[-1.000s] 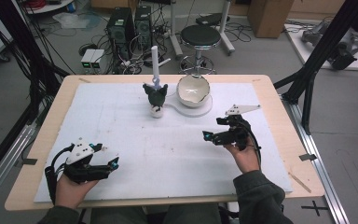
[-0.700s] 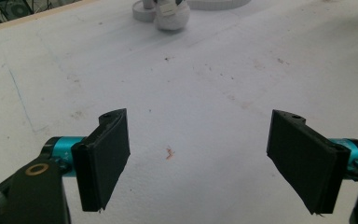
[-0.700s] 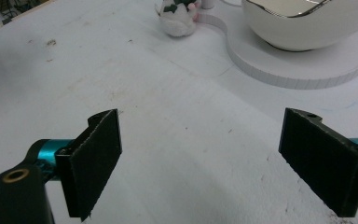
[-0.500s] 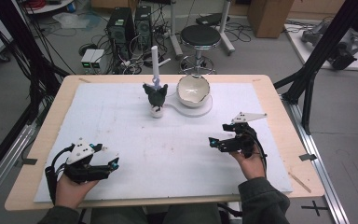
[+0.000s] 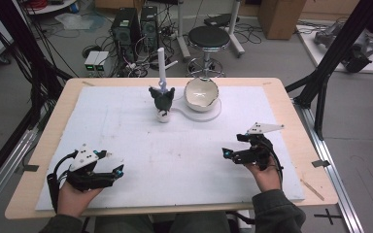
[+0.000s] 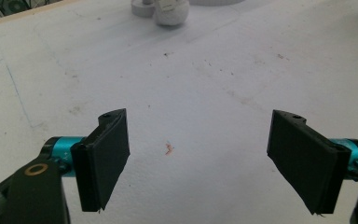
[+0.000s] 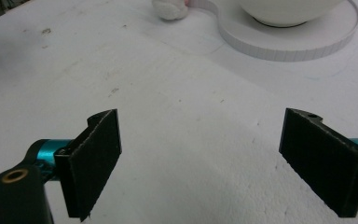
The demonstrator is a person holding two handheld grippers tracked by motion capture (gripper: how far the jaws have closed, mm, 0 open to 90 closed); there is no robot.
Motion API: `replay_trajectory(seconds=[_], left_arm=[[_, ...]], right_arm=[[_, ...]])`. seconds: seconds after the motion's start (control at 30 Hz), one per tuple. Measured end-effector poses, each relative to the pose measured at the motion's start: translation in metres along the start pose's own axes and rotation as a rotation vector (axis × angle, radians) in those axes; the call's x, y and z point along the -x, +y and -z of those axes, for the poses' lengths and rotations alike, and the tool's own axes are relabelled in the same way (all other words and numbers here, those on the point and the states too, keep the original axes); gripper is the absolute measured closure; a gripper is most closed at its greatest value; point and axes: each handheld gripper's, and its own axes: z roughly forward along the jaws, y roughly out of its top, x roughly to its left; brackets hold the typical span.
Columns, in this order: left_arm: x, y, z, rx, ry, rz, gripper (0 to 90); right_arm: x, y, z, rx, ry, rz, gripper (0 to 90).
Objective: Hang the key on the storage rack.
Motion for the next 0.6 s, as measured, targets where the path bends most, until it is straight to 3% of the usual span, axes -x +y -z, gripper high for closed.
replay_trajectory(seconds=[0.6], left_arm=[[-0.001,-0.004,0.0,-0.015,-0.011,0.002,21.2]], right_arm=[[0.004,-0.025,0.016,0.001,-0.014,-0.028,11.8]])
